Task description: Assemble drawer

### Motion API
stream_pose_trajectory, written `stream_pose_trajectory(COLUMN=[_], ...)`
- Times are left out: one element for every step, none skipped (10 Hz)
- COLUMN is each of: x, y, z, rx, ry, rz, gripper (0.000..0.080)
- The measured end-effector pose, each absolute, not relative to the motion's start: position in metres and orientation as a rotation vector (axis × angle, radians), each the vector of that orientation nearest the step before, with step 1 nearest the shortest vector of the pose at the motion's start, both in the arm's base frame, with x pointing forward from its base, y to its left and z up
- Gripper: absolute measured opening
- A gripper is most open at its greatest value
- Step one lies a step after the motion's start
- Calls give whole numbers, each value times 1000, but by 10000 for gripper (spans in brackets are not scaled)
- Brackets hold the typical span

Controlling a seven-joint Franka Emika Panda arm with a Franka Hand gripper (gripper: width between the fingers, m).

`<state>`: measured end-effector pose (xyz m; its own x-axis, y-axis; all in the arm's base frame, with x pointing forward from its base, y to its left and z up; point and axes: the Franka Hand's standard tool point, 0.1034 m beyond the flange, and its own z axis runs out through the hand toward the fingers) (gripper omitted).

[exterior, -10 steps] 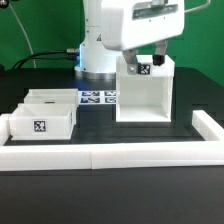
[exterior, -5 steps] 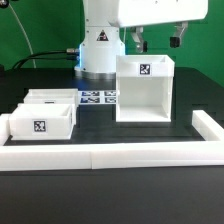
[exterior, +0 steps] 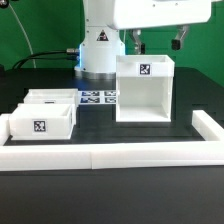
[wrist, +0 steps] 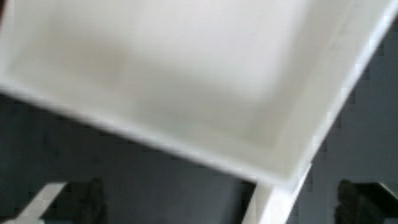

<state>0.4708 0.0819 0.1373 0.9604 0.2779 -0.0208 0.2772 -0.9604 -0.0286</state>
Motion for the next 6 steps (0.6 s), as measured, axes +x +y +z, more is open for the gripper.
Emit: stream_pose_trajectory(x=[460, 453, 445, 438, 433, 429], y=[85, 85, 84, 84, 85, 89], z=[134, 128, 123, 118, 112, 107], rx=[-3098, -3100, -3104, -3099, -3084, -3080], ry=[-357, -276, -198, -135, -60, -7], rz=[61, 75, 94, 110, 111, 124], gripper=[650, 650, 650, 650, 650, 650])
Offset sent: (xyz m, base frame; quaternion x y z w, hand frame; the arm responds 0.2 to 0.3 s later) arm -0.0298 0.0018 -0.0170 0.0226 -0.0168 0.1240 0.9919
